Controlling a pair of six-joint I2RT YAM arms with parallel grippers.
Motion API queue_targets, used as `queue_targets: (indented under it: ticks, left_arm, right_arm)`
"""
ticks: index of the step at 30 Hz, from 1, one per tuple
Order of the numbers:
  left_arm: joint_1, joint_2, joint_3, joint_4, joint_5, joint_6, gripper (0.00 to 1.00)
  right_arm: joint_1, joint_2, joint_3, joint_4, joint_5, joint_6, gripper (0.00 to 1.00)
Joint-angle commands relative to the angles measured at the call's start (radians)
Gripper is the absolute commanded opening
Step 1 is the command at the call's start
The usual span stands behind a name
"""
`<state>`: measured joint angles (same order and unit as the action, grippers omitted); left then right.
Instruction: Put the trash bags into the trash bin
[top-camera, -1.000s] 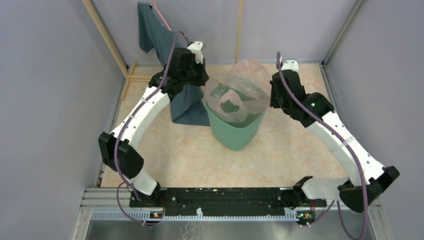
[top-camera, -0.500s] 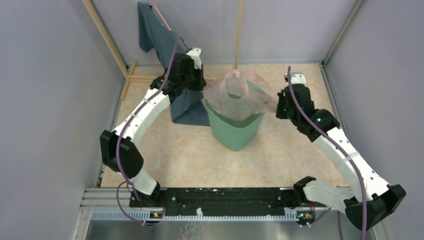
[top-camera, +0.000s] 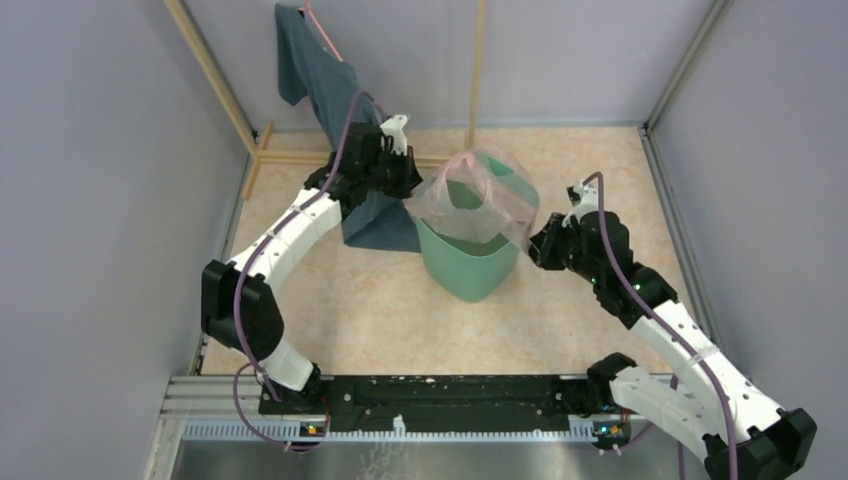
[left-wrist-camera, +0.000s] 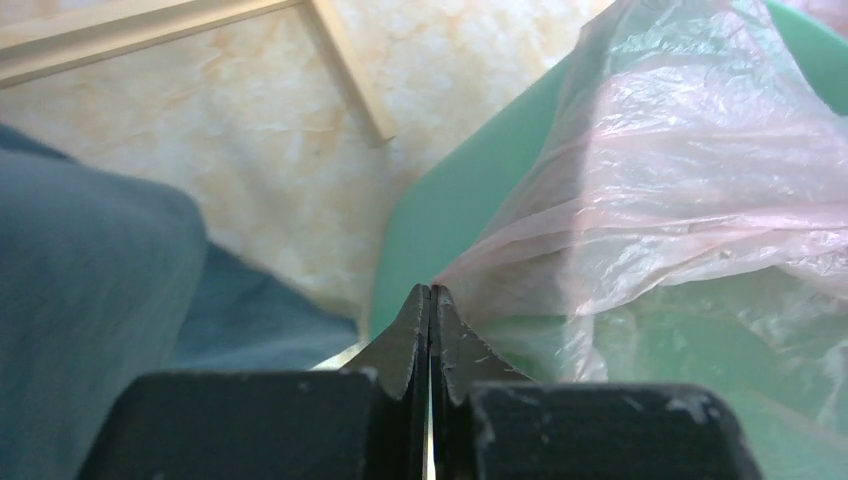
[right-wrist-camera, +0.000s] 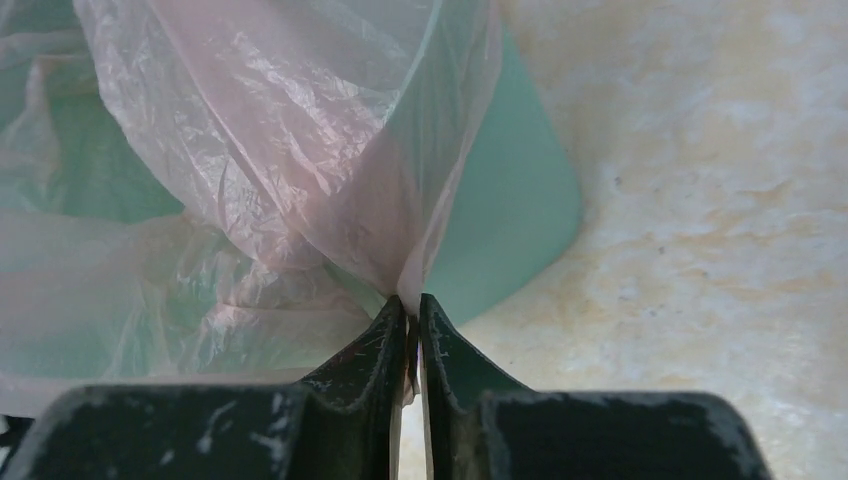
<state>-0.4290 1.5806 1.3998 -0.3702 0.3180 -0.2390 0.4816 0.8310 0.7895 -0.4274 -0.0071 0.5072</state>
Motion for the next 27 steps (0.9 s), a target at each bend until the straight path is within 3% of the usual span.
queue_targets:
  ticks: [1, 9, 13, 15, 19, 23, 25, 27]
  left_arm:
    - [0.001, 0.064, 0.011, 0.115, 0.154, -0.072, 0.00]
    - [-0.042, 0.215, 0.148, 0.146, 0.253, -0.110, 0.01]
    - [-0.064, 0.247, 0.220, 0.082, 0.207, -0.072, 0.06]
    - [-0.064, 0.227, 0.244, 0.036, 0.124, -0.025, 0.18]
    - [-0.064, 0.158, 0.310, -0.084, -0.045, 0.076, 0.53]
    - [-0.065, 0.066, 0.346, -0.147, -0.196, 0.134, 0.85]
    - [-0.064, 0.024, 0.381, -0.203, -0.285, 0.153, 0.96]
    - [-0.062, -0.016, 0.419, -0.259, -0.371, 0.162, 0.98]
  right_arm:
    - [0.000, -0.074, -0.062, 0.105, -0.142, 0.118, 0.11]
    - [0.018, -0.102, -0.150, 0.239, -0.217, 0.199, 0.20]
    - [0.028, -0.098, -0.147, 0.231, -0.213, 0.196, 0.31]
    - [0.030, -0.116, -0.131, 0.185, -0.195, 0.168, 0.37]
    - [0.030, -0.153, -0.119, 0.144, -0.185, 0.111, 0.50]
    - [0.040, -0.118, -0.169, 0.297, -0.249, 0.187, 0.48]
    - [0.079, -0.109, -0.185, 0.355, -0.205, 0.227, 0.48]
    - [0.132, -0.111, -0.191, 0.376, -0.121, 0.241, 0.48]
